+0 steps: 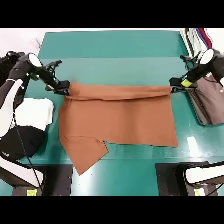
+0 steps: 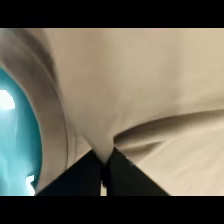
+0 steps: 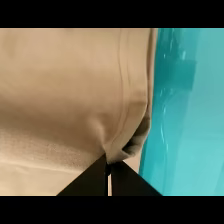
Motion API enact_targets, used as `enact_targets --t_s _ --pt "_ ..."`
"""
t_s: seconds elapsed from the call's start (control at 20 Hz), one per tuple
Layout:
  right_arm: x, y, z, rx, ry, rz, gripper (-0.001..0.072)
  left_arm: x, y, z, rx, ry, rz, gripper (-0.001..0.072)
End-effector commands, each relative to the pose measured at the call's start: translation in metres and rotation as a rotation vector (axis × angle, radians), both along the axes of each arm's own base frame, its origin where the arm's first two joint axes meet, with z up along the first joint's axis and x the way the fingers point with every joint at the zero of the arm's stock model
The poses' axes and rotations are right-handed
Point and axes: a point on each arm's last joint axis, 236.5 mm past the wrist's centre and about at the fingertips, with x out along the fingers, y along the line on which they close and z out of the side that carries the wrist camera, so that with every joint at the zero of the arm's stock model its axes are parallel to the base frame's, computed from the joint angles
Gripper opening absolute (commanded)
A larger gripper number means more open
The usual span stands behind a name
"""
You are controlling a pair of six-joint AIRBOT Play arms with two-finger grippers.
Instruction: Fold the shirts.
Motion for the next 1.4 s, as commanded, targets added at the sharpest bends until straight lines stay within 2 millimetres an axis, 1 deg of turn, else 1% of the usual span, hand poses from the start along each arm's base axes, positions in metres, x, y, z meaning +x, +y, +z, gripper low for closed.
enact_targets --t_s 0.0,0.05,0.1,0.2,0.25,0.3,0.35,0.4,0.5,0.6,0.7,0.75,0.85,0.9,1.05,1.2,1.3,1.35 --pt "-0.015 0.006 -0.016 0.019 0.006 -0.013 0.014 -0.021 -0.002 -0.02 0.007 0.079 0.016 0.0367" --pt "-0.015 0.012 -0.015 0.047 0.006 -0.019 0.0322 -0.021 -0.002 -0.017 0.007 0.076 0.023 0.0617" --pt "-0.017 0.016 -0.012 0.077 0.011 -0.028 0.0333 -0.023 -0.001 -0.009 0.006 0.072 0.021 0.0616" --pt "-0.028 0.014 0.002 0.09 0.026 -0.033 0.0333 -0.032 0.006 0.019 0.039 0.021 -0.004 0.0617" --pt "-0.036 0.015 0.011 0.089 0.021 -0.022 0.0333 -0.038 0.017 0.033 0.083 -0.032 0.006 0.0618" --pt "-0.044 0.01 0.02 0.075 -0.001 -0.024 0.0333 -0.05 0.026 0.042 0.121 -0.061 0.032 0.0618" --pt "-0.052 0.008 0.027 0.074 -0.023 -0.023 0.0333 -0.072 0.031 0.047 0.141 -0.068 0.056 0.0618" --pt "-0.059 0.007 0.032 0.07 -0.047 -0.029 0.0334 -0.096 0.032 0.047 0.14 -0.057 0.065 0.0619" --pt "-0.067 0.007 0.04 0.061 -0.103 -0.039 0.0334 -0.153 0.029 0.036 0.128 0.004 0.082 0.0618" --pt "-0.073 0.008 0.045 0.058 -0.14 -0.045 0.0334 -0.209 0.029 0.017 0.13 0.087 0.117 0.0619" --pt "-0.077 0.009 0.048 0.056 -0.158 -0.046 0.0334 -0.244 0.025 0.001 0.111 0.142 0.159 0.0619" --pt "-0.079 0.009 0.05 0.055 -0.164 -0.046 0.0334 -0.258 0.016 -0.006 0.075 0.169 0.171 0.0619" --pt "-0.08 0.009 0.053 0.054 -0.172 -0.045 0.0334 -0.276 -0.005 -0.016 -0.012 0.231 0.188 0.0619" --pt "-0.08 0.009 0.053 0.054 -0.173 -0.045 0.0334 -0.28 -0.013 -0.021 -0.049 0.247 0.204 0.0619" --pt "-0.082 0.01 0.053 0.055 -0.162 -0.043 0.0334 -0.281 -0.031 -0.036 -0.135 0.247 0.261 0.0619" --pt "-0.083 0.01 0.052 0.055 -0.16 -0.043 0.0334 -0.283 -0.055 -0.04 -0.252 0.24 0.274 0.0618" --pt "-0.085 0.01 0.052 0.056 -0.15 -0.04 0.0334 -0.289 -0.057 -0.044 -0.26 0.261 0.276 0.0617" --pt "-0.089 0.01 0.051 0.056 -0.136 -0.037 0.0334 -0.291 -0.057 -0.042 -0.261 0.268 0.27 0.0575"
